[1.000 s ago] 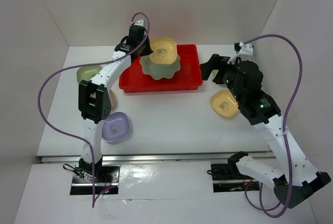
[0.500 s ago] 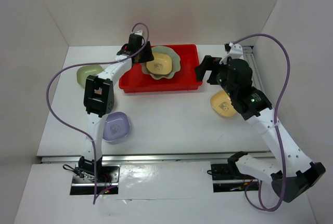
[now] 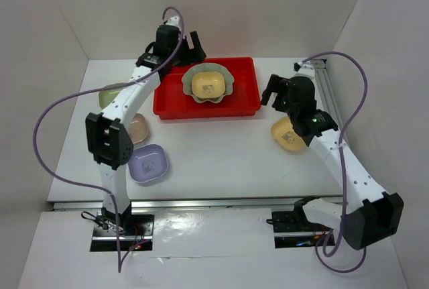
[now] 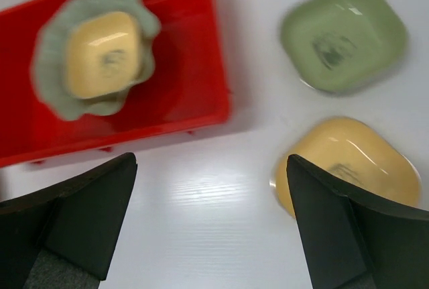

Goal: Place the plates into the plastic bin on the countertop

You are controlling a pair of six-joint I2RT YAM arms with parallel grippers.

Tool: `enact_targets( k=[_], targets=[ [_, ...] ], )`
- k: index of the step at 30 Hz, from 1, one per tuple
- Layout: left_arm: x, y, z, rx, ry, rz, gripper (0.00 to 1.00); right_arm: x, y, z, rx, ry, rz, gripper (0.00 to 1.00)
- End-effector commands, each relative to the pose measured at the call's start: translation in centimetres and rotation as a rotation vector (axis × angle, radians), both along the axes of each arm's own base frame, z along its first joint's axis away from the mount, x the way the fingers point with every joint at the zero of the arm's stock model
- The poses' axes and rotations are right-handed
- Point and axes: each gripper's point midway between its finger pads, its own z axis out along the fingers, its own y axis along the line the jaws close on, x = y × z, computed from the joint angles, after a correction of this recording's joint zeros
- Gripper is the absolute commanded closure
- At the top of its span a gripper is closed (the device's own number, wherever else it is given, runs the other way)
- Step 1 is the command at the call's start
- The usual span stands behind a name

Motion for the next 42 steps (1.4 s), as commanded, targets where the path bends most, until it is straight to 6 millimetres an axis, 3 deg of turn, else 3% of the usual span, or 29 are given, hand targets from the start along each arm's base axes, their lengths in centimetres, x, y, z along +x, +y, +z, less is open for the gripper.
enact_targets(
  k=[1,2,4,5,6,7,9,12,13,16,20,29,34,37,39,41,42],
  targets=[
    [-5.3,1.6,11.1,-0.081,-0.123,0.04,0.01,1.3,-4.4,-4.0,0.014,0.079,-0.167,0.0],
    [-6.3,1.9,11.8,-0.091,-0.121,0.044,0.01,1.5,-5.5,-4.6,0.009,0.101,-0.198,0.0],
    [-8.7,2.7,11.2,-0.095,-0.076,0.053,0.01,1.6,-8.3,-6.7,0.028,0.165,-0.295,0.0],
    [-10.8,3.0,13.3,-0.111,-0.116,0.043,0.01,1.4,-10.1,-8.4,0.019,0.21,-0.357,0.0],
    [-12.0,3.4,11.5,-0.102,-0.069,0.048,0.01,1.4,-10.8,-8.9,0.046,0.228,-0.395,0.0],
    [-12.9,3.9,11.3,-0.095,-0.062,0.057,0.01,0.9,-11.4,-10.1,0.057,0.252,-0.422,0.0],
    [-15.7,4.7,10.2,-0.085,-0.026,0.062,0.01,-0.5,-12.4,-12.8,0.098,0.312,-0.501,0.0],
    [-17.8,5.6,8.7,-0.063,0.014,0.073,0.01,-2.1,-13.6,-14.1,0.115,0.308,-0.594,0.0],
    [-18.6,6.2,7.7,-0.039,0.034,0.082,0.01,-2.8,-13.6,-15.5,0.117,0.334,-0.603,0.0],
    [-20.0,6.2,5.8,0.011,0.097,0.075,0.01,-3.7,-14.0,-17.2,0.103,0.363,-0.639,0.0],
    [-21.2,6.3,4.7,0.036,0.131,0.061,0.01,-5.1,-14.3,-20.6,0.109,0.431,-0.653,0.02],
    [-22.7,7.2,4.5,0.057,0.122,0.059,0.01,-5.4,-14.7,-23.8,0.109,0.464,-0.67,0.26],
    [-22.5,7.7,4.3,0.055,0.122,0.061,0.01,-6.0,-14.4,-25.1,0.118,0.482,-0.655,0.69],
    [-22.2,8.0,4.1,0.045,0.126,0.065,0.0,-6.2,-14.4,-25.4,0.11,0.487,-0.65,0.74],
    [-22.1,8.1,3.9,0.039,0.129,0.067,0.0,-6.7,-14.6,-26.0,0.093,0.512,-0.639,0.83],
    [-22.0,7.9,3.6,0.037,0.139,0.057,0.0,-6.7,-14.6,-26.0,0.093,0.512,-0.639,1.0],
    [-22.0,7.9,3.6,0.037,0.139,0.057,0.0,-7.3,-14.3,-26.3,0.087,0.541,-0.626,1.0]
  ],
)
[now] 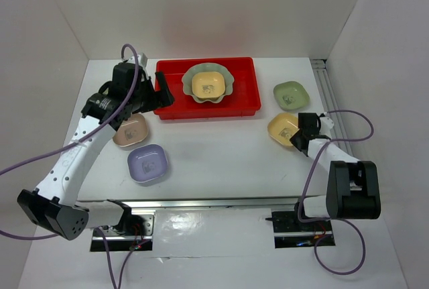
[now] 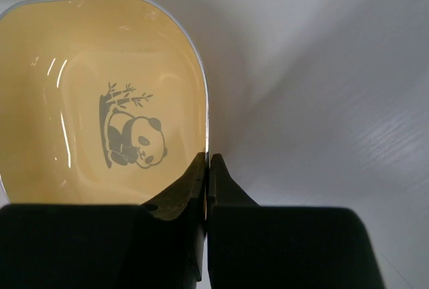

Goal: Place the plates into the plastic bin on the countertop

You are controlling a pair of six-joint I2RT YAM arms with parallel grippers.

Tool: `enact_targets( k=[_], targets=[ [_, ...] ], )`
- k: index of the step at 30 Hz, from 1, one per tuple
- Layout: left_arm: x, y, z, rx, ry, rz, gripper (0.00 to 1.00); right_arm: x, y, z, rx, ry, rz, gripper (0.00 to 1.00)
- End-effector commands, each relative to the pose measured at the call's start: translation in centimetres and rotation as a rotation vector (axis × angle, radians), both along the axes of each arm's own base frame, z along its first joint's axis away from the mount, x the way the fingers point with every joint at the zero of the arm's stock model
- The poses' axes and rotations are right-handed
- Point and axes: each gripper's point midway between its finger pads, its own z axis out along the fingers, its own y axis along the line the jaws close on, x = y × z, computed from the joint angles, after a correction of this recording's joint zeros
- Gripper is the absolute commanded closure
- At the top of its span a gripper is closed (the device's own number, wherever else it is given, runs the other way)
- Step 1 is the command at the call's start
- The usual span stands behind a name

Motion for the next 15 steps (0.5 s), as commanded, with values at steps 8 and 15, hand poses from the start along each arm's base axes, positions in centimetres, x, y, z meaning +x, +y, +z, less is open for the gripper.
enact_targets(
  k=[8,15],
  targets=[
    [0.6,0.2,0.6,0.001,-0.035,-0.004,0.0,-1.6,-0.8,6.6,-0.111,-0.072,-0.062,1.0],
    [0.9,0.1,0.0,0.0,-0.015,0.001,0.0,-0.9,-0.4,15.0,-0.151,-0.266,-0.069,1.0]
  ],
)
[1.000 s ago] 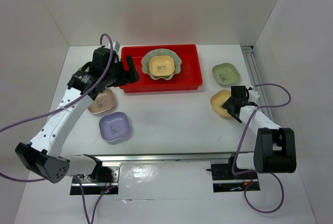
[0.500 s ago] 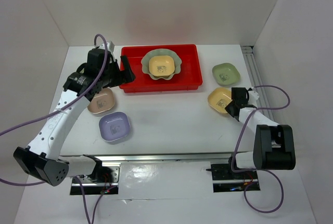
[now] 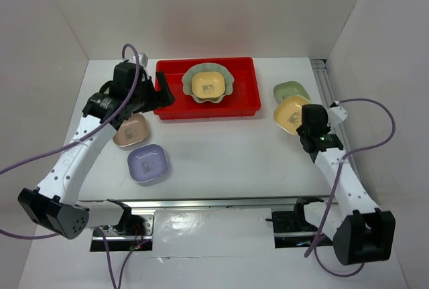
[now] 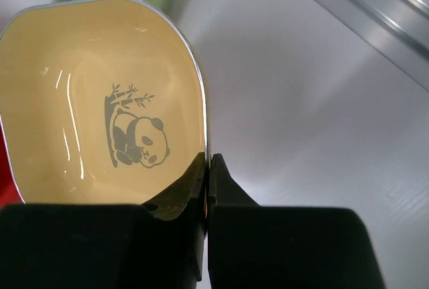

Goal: Place the plates into the plastic bin on the countertop

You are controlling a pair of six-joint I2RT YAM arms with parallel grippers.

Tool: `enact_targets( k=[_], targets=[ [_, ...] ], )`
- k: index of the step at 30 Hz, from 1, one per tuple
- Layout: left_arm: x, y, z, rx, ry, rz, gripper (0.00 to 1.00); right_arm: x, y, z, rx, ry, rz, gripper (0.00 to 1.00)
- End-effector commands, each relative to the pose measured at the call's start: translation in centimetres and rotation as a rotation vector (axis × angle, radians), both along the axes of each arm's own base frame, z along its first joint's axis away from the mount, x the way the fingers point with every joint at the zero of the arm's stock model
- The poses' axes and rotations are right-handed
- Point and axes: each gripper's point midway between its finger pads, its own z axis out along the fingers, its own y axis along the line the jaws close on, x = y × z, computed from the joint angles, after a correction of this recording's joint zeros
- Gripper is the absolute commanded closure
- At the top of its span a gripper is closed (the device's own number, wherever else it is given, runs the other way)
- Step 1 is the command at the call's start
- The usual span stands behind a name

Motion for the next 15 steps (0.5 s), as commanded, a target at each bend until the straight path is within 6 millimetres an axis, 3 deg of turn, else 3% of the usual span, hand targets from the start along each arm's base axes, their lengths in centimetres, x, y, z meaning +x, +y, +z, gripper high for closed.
enact_targets(
  k=[1,3,4,6,7,8,9,10,12,13,14,15],
  targets=[
    [0.6,0.0,0.1,0.0,-0.016,-0.004,0.0,1.2,0.2,6.5,-0.01,-0.206,0.009,1.0],
    [0.8,-0.1,-0.2,0.003,-0.007,-0.004,0.0,2.5,2.8,8.1,0.033,-0.298,0.159,1.0],
    [0.7,-0.4,-0.2,0.003,-0.007,-0.013,0.0,3.9,3.9,10.4,0.051,-0.401,0.218,1.0],
    [0.4,-0.3,-0.8,0.002,0.012,-0.008,0.0,5.6,7.4,11.9,0.11,-0.449,0.383,1.0],
    [0.3,-0.7,-0.8,0.002,0.012,-0.019,0.0,7.2,8.7,10.6,0.134,-0.402,0.425,1.0],
    [0.1,-0.4,-0.8,0.007,0.007,-0.011,0.0,8.1,11.1,10.9,0.143,-0.399,0.513,1.0],
    [-0.3,-0.5,-0.7,0.01,0.001,-0.015,0.0,9.4,12.3,12.6,0.116,-0.419,0.559,1.0],
    [-0.3,-0.5,-0.7,0.01,0.001,-0.015,0.0,10.9,13.6,10.4,0.109,-0.347,0.593,1.0],
    [-1.0,-0.4,-0.8,0.017,0.003,-0.017,0.0,12.7,16.5,10.3,0.065,-0.329,0.677,1.0],
    [-1.1,-0.1,-1.0,0.029,0.01,-0.006,0.0,14.2,17.9,12.6,0.056,-0.363,0.71,1.0],
    [-1.3,0.0,-1.1,0.028,0.009,-0.006,0.0,15.9,19.0,10.0,0.047,-0.29,0.733,1.0],
    [-1.5,0.0,-1.2,0.031,0.018,-0.006,0.0,16.4,20.7,9.4,0.042,-0.257,0.784,1.0]
  ],
)
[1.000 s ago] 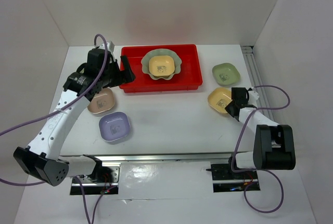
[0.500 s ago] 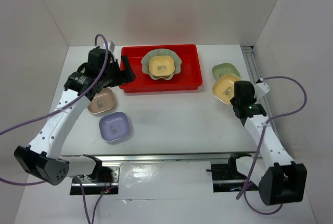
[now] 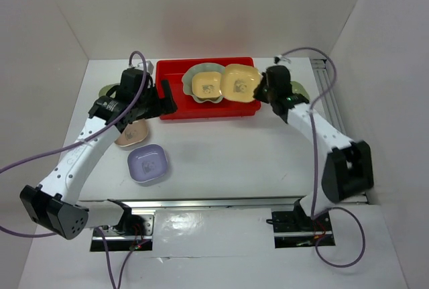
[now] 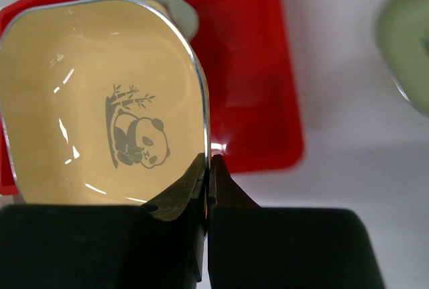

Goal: Place the plates into the plastic bin on the countertop

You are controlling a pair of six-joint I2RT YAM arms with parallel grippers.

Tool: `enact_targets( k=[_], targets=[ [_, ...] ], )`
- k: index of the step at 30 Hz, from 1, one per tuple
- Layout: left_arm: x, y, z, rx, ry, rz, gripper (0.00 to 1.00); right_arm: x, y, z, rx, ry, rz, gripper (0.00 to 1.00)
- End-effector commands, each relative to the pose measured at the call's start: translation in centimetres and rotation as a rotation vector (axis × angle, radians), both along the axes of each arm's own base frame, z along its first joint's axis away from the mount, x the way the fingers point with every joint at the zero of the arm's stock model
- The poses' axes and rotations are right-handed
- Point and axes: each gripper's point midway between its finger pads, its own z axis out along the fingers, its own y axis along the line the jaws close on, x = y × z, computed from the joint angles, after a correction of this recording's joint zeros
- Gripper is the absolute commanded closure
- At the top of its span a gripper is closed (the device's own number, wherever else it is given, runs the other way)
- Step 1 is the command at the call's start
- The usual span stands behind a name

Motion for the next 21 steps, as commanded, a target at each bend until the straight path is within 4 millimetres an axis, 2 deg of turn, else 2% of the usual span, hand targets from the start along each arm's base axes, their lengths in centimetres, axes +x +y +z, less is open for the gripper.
enact_targets(
  k=[1,2,3,4,5,6,7,8,9,10,11,12,13,14,15,16,19,21],
  targets=[
    [-0.9,0.7,1.3,0.011,-0.048,0.004,0.0,4.6,5.6,4.9,-0.048,-0.129,0.188,1.0],
    [-1.2,0.8,1.2,0.011,-0.048,0.004,0.0,5.5,6.2,4.4,-0.065,-0.116,0.194,1.0],
    [-1.4,0.6,1.0,0.014,-0.039,-0.006,0.0,6.6,7.2,1.8,-0.092,-0.059,0.212,1.0],
    [-1.7,0.7,0.9,0.021,-0.043,-0.011,0.0,8.0,7.7,3.3,-0.084,-0.087,0.211,1.0],
    [-1.9,0.8,0.8,0.021,-0.041,-0.012,0.0,8.6,8.7,3.0,-0.097,-0.091,0.231,1.0],
    [-1.9,1.0,0.8,0.027,-0.043,-0.005,0.0,9.5,9.1,0.5,-0.112,-0.038,0.234,1.0],
    [-2.1,1.1,0.7,0.034,-0.045,-0.01,0.0,9.9,9.9,0.2,-0.122,-0.032,0.258,1.0],
    [-2.1,1.1,0.7,0.034,-0.045,-0.01,0.0,11.1,10.3,1.5,-0.132,-0.064,0.266,1.0],
    [-2.1,1.1,0.3,0.037,-0.036,-0.011,0.0,11.9,10.6,-0.8,-0.154,-0.027,0.275,1.0],
    [-2.3,1.3,0.6,0.041,-0.05,-0.017,0.0,12.3,10.7,-1.4,-0.178,-0.011,0.287,1.0],
    [-2.4,1.3,0.3,0.044,-0.041,-0.017,0.0,13.2,11.1,-0.4,-0.181,-0.033,0.29,1.0],
    [-2.5,1.3,0.6,0.04,-0.051,-0.017,0.0,13.8,11.3,-2.2,-0.189,-0.002,0.292,1.0],
    [-2.6,1.4,0.2,0.051,-0.043,-0.023,0.0,14.0,11.2,-2.8,-0.206,0.014,0.291,1.0],
    [-2.8,1.5,0.0,0.054,-0.035,-0.023,0.0,14.6,11.4,-2.2,-0.201,-0.005,0.289,1.0],
    [-3.0,1.5,0.4,0.05,-0.046,-0.023,0.0,14.7,11.7,-3.4,-0.201,0.019,0.302,1.0],
    [-3.0,1.6,0.0,0.061,-0.039,-0.03,0.0,14.4,12.4,-3.4,-0.201,0.018,0.314,0.97],
    [-3.2,1.5,-0.5,0.059,-0.027,-0.038,0.0,14.9,12.4,-4.2,-0.209,0.024,0.305,0.89],
    [-3.4,1.1,-0.4,0.041,-0.031,-0.056,0.0,15.5,12.8,-4.1,-0.197,0.016,0.299,0.54]
  ],
)
